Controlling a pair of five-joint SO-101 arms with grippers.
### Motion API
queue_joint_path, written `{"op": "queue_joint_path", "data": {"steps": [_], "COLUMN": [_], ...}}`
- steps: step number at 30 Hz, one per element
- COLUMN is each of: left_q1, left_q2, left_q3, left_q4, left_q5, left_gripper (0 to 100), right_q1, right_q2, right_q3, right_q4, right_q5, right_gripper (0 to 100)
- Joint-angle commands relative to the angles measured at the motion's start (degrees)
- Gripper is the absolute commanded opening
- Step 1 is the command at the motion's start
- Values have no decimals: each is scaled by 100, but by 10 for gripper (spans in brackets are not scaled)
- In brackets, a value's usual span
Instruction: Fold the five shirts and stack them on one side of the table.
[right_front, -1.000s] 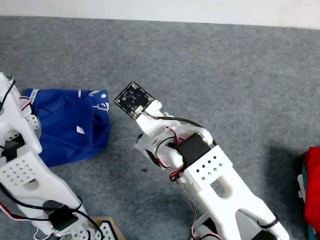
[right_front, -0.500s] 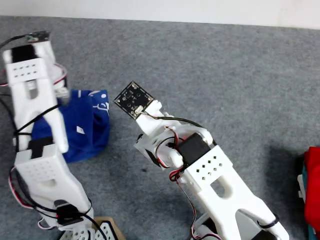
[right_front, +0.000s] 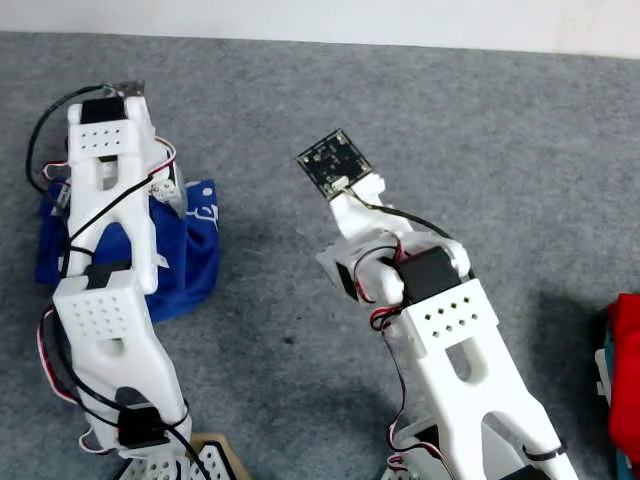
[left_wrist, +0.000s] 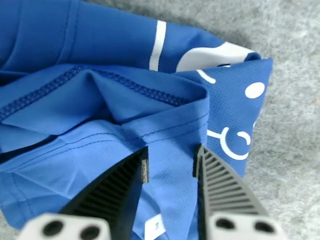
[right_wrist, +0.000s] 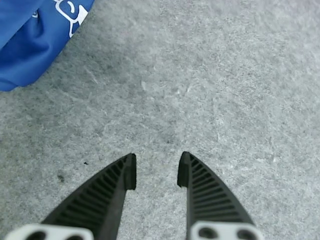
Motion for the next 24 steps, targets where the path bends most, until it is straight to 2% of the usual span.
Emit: {"op": "queue_joint_path", "data": {"steps": [1,12,24], "left_q1": [-22,-690,-620], "left_q2": [-75,-57,505], "left_q3": [-180,-242,-251], "left_q4": [-26,-35,-237], "left_q5": [62,44,44], "left_gripper": [145,143,140], "right_q1": [101,84,4], "right_q2": [-180,-127,-136], "right_q3": [-48,-48,-48], "right_q4": [4,-13,-84], "right_q5": [-62,-62,-62], "right_gripper": [148,148,148]}}
